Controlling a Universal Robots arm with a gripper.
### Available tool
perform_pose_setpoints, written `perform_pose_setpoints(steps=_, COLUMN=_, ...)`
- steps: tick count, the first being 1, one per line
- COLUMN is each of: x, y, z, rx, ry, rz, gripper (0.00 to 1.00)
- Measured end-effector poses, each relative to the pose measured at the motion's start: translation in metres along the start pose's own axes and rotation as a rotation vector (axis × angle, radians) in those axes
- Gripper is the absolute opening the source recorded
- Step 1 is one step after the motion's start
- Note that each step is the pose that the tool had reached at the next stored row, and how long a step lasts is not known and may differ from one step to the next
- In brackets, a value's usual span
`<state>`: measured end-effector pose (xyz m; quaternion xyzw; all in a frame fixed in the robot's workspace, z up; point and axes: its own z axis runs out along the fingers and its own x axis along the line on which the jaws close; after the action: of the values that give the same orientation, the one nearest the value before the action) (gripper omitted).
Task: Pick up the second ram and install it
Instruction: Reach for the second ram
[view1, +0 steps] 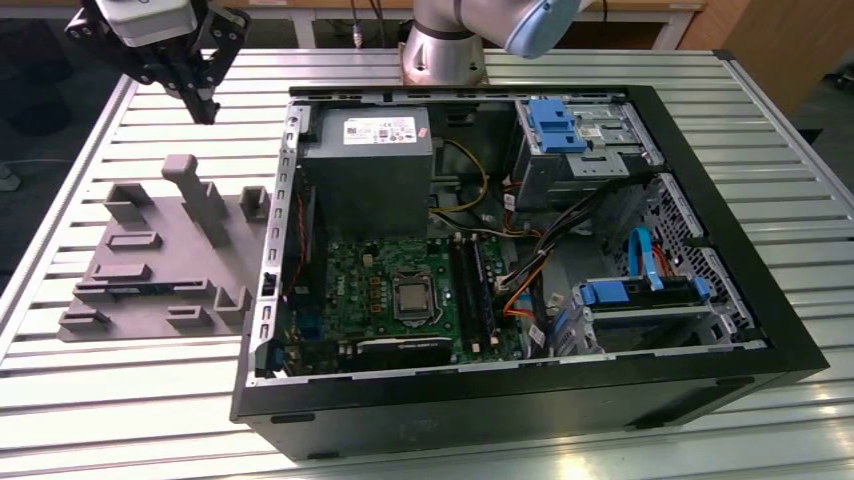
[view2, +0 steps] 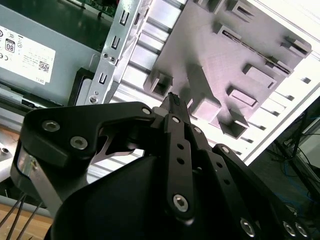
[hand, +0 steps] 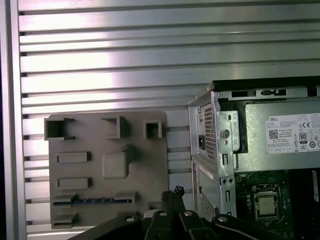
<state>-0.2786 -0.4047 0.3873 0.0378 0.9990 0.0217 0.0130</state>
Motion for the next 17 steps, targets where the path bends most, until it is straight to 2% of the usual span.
perform_pose_setpoints(steps=7, x=0.0117, y=-0.0012, z=-0.0003, rx=0.0000, ry=0.0000, rz=0.000, gripper=0.11)
perform_pose_setpoints(steps=17, x=0.0128, y=-0.0013, z=-0.0003, rx=0.0000, ry=0.0000, rz=0.000, gripper=0.11)
